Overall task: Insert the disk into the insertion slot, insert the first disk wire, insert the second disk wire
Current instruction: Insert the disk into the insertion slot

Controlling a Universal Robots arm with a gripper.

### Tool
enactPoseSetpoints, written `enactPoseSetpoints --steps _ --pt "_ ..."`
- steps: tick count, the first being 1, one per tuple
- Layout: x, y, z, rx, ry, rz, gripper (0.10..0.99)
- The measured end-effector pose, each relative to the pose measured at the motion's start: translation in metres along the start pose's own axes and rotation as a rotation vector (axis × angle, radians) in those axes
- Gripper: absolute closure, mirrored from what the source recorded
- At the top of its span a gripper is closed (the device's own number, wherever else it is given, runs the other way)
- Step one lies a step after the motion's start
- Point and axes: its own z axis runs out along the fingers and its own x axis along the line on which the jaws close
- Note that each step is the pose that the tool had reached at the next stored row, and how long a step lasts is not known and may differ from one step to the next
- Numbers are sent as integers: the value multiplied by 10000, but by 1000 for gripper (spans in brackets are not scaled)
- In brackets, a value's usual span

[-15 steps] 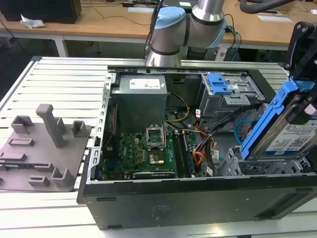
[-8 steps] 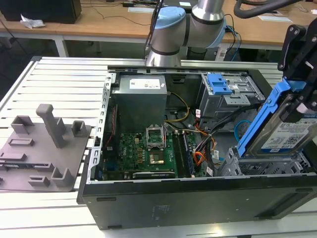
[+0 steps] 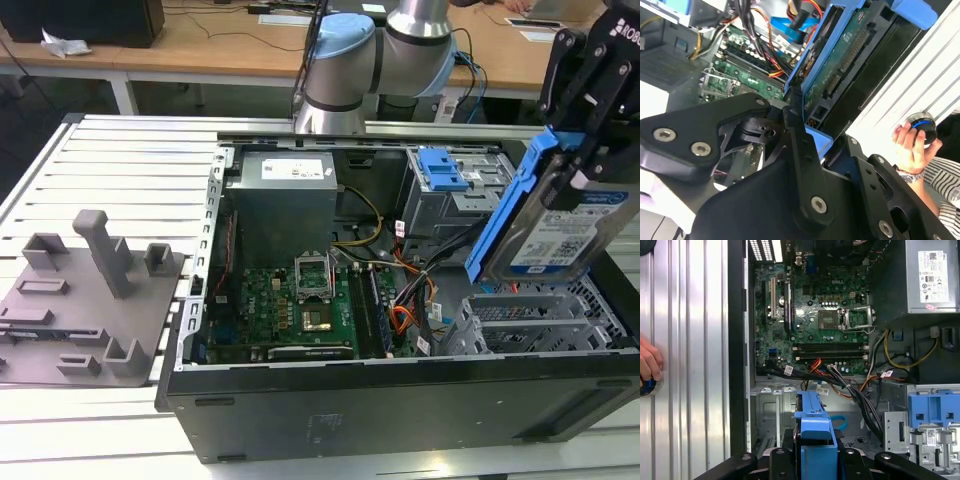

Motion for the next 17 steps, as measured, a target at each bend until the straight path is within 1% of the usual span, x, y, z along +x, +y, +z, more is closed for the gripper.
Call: enactPoseSetpoints --steps 3,5,7,9,13,15,17 --pt "-11 -25 0 0 0 0 722" --pt "-15 -61 -2 0 1 0 722" --pt "-18 -112 -3 0 1 -1 722" --pt "-19 -139 -3 1 0 0 722" --pt "-19 -158 6 0 2 1 722" --pt "-19 -162 25 0 1 0 722" --pt "-19 -164 68 0 0 0 722"
